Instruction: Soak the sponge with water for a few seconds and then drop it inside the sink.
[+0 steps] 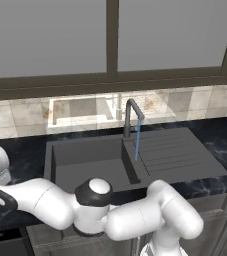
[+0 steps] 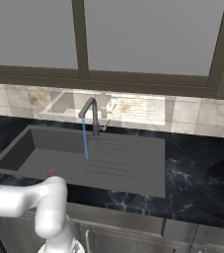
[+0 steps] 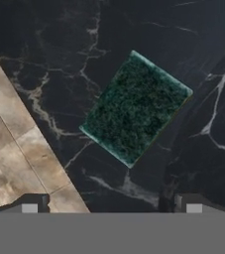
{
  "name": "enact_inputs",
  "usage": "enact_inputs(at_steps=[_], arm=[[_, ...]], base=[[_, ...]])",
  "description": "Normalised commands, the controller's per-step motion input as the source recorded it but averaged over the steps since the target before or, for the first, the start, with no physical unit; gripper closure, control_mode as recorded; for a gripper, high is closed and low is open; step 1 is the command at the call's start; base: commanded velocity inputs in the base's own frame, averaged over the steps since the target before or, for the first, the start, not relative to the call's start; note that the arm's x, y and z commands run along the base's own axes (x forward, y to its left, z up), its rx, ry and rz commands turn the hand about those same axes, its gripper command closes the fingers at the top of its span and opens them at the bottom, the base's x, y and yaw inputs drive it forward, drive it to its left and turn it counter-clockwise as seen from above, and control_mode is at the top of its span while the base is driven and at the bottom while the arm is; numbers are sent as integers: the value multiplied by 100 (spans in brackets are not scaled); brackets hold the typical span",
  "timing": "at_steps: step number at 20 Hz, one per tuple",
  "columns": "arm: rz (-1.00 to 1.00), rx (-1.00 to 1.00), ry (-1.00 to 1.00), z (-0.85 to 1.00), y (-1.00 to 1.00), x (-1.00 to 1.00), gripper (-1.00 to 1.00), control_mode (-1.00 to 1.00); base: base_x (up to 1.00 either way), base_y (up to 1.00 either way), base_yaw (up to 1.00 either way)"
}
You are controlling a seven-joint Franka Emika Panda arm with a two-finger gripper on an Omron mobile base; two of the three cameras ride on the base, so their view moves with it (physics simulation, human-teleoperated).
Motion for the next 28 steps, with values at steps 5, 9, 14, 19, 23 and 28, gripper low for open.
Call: enact_inputs(at_steps=[5, 9, 14, 19, 23, 28], arm=[[1, 0, 3, 0, 10, 9, -100, -100], [0, 0, 4, 0, 5, 12, -100, -100], [-2, 0, 5, 0, 0, 17, -100, -100], [-8, 0, 1, -3, 0, 13, -100, -100], [-12, 0, 0, -13, 1, 12, -100, -100], [-14, 0, 0, -17, 4, 6, -100, -100]], base=[[0, 0, 0], [0, 0, 0], [0, 0, 0], [0, 0, 0], [0, 0, 0], [0, 0, 0]])
